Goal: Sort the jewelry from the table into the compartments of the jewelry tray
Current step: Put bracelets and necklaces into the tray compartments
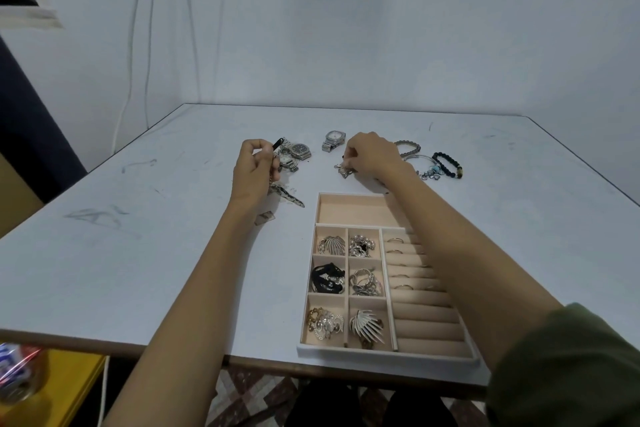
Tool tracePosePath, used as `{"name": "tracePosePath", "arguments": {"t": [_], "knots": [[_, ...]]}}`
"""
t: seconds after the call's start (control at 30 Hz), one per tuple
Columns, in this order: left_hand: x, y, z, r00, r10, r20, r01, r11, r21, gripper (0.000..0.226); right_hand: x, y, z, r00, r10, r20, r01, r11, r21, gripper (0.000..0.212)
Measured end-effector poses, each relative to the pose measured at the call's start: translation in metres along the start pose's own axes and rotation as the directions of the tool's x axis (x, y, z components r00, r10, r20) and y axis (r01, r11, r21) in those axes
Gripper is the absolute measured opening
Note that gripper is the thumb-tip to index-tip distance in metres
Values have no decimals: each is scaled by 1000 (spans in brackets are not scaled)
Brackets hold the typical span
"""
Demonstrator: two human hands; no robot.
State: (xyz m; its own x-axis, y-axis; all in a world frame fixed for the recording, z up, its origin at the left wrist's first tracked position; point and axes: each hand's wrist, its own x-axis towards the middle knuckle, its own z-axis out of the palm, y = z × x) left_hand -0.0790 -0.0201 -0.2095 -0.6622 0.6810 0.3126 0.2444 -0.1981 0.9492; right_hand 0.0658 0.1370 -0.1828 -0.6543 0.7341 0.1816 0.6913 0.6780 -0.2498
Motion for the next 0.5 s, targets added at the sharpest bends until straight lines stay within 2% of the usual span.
{"name": "tracePosePath", "arguments": {"t": [0.17,0.3,0.4,0.5], "knots": [[-1,0,0,1000,16,5,-16,1000,11,21,-1,-2,-1,1000,-6,-28,6,1000,-2,15],[-1,0,0,1000,18,0,-18,1000,8,21,4,1,-10,997,71,-44,-56,962,266,10],[0,-1,0,1000,21,0,-21,1000,8,21,3,1,-23,995,100,-20,-77,863,499,12],[0,-2,-1,999,35,-7,-35,999,-1,20,-2,0,-35,994,108,5,-86,761,643,7]]}}
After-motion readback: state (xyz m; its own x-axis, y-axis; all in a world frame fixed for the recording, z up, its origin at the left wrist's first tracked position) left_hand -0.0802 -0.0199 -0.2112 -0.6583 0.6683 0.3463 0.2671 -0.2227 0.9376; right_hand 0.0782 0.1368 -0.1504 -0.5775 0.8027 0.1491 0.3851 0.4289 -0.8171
